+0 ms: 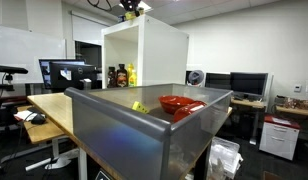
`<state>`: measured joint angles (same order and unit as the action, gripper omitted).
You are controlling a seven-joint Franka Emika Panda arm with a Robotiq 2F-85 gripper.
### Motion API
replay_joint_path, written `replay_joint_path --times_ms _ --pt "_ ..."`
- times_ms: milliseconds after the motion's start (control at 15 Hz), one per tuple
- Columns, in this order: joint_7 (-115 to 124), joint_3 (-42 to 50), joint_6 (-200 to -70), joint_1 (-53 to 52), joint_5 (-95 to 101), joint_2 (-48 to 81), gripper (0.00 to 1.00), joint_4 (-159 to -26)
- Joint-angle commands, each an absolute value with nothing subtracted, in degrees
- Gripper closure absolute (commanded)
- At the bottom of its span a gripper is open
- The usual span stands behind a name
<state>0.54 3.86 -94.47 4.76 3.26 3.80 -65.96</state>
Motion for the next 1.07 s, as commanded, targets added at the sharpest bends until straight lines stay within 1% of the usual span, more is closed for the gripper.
replay_joint_path --times_ms 0,600,667,733,867,933,1000 --pt "1.44 3.93 -95.85 4.97 1.61 6.63 0.93 -62.62" --pt "0.47 3.83 -96.31 5.08 1.57 10.20 0.93 -59.18" --pt "0.30 3.80 -96.52 5.00 1.84 10.03 0.87 -59.38" --pt "0.29 3.78 -96.20 4.85 2.31 9.54 0.45 -59.79" --pt "0.19 3.70 -96.52 4.67 2.78 8.44 0.45 -60.84" --pt "0.12 3.68 -96.59 4.66 2.77 8.28 0.41 -60.94" --pt "0.13 3.68 -96.72 4.61 2.92 7.73 0.34 -61.40"
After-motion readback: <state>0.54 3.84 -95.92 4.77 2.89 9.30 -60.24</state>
